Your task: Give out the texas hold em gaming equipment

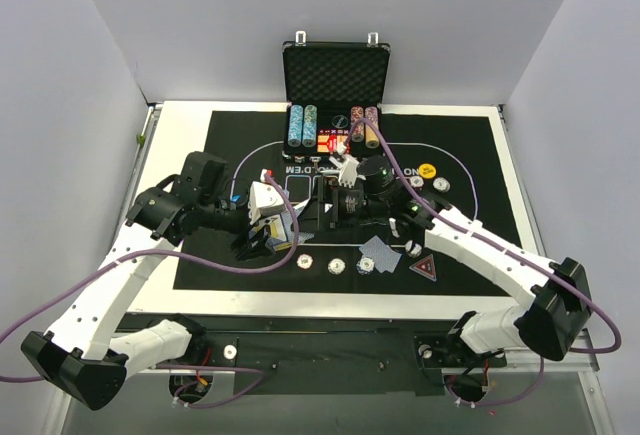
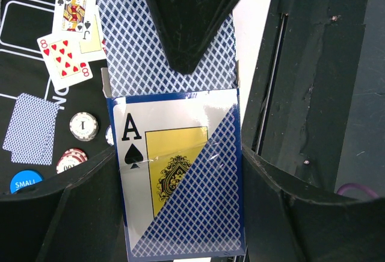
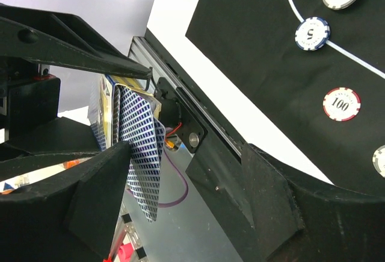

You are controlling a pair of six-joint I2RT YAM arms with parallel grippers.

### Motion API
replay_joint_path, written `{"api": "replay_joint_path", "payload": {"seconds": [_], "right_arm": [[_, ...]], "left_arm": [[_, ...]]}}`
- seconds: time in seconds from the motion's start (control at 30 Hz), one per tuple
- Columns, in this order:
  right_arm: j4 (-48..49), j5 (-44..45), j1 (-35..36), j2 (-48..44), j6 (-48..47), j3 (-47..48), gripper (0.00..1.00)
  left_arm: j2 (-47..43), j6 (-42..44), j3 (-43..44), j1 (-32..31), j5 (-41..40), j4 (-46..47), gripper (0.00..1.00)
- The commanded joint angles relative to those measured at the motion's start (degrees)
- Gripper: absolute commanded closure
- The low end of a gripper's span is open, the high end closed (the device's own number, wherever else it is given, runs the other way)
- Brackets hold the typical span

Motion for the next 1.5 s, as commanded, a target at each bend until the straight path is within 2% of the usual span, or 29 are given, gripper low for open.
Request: {"api": "replay_joint_path", "payload": {"seconds": [0.0,0.37,0.57,0.63,0.8,0.87,0.97,1.03,1.1,1.33,1.47], "right_arm": [[-0.8,0.6,-2.0,-2.7,0.2,-0.1,0.34],[0.3,-0.1,-3.9,-5.1,2.3,-1.9,0.45],[3.0,-0.7,-4.8,-6.9,4.7,-2.8,0.6],[3.5,-0.9,-5.0,-7.7,5.2,-3.1,0.68],[3.4,-1.0,-6.3,-9.5,5.8,-3.6,0.71],[3.1,-1.1,-6.8,-10.1,5.9,-3.7,0.76],[3.0,-1.2,-7.4,-11.2,6.3,-4.3,0.91],[2.9,-1.2,-7.7,-11.6,6.5,-4.5,0.97],[2.9,-1.4,-8.1,-11.8,6.7,-4.9,1.0],[3.5,-2.2,-10.2,-13.0,7.3,-4.9,1.0],[2.8,-4.2,-15.5,-14.6,7.3,-3.8,1.0]], "left_arm": [[-0.6,-0.6,2.6,-0.2,2.6,2.9,0.96],[-0.2,-0.6,2.9,-0.2,2.6,3.2,0.96],[0.0,-0.6,2.9,-0.2,2.5,3.2,0.96],[-0.2,-0.5,2.6,-0.2,2.3,3.2,0.96],[-0.3,-0.4,2.6,-0.2,2.4,3.2,0.96],[-0.3,-0.4,2.5,-0.2,2.4,3.2,0.96],[-0.3,-0.4,2.5,-0.2,2.4,3.2,0.96],[-0.4,-0.4,2.5,-0.2,2.3,3.2,0.96],[-0.4,-0.4,2.5,-0.2,2.3,3.2,0.96],[-0.7,-0.2,2.1,-0.2,2.2,3.0,0.96],[-0.8,-0.2,2.1,-0.2,2.3,2.9,0.96]]}}
